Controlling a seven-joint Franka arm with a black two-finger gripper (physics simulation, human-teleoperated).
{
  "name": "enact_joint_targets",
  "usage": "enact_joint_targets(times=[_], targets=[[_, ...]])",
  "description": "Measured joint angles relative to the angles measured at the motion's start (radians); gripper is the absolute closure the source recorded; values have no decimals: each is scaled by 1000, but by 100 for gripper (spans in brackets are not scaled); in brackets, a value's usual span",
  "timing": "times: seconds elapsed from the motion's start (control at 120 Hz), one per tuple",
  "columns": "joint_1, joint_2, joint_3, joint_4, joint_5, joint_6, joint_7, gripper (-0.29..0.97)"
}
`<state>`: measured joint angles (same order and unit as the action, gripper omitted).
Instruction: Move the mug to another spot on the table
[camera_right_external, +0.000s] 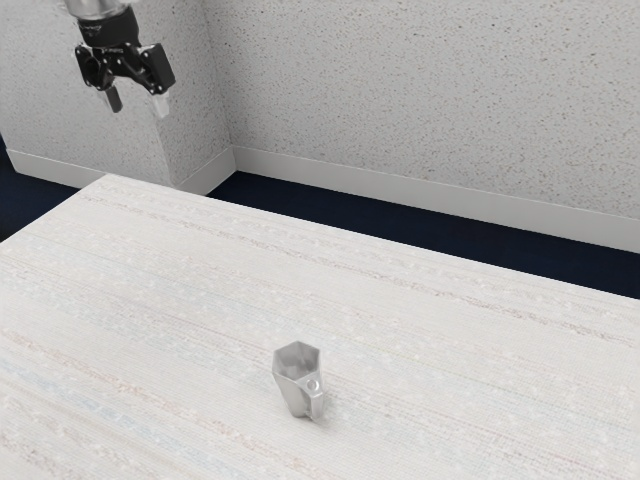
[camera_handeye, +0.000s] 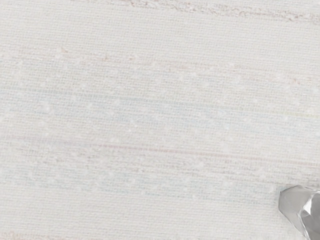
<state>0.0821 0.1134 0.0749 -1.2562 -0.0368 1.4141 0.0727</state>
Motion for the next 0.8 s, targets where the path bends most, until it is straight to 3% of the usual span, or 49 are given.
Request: enact_joint_targets(times=[0.183, 0.267, 0.367, 0.567, 0.8], targets=[[-2, -24, -64, -13, 27, -17, 23, 0], [33, -37, -129, -48, 45, -15, 30, 0], [11, -16, -193, -77, 54, 15, 37, 0], [0, 5, -278, -283, 19, 114, -35, 0], [-50, -4, -301, -545, -112, 302, -229, 0]])
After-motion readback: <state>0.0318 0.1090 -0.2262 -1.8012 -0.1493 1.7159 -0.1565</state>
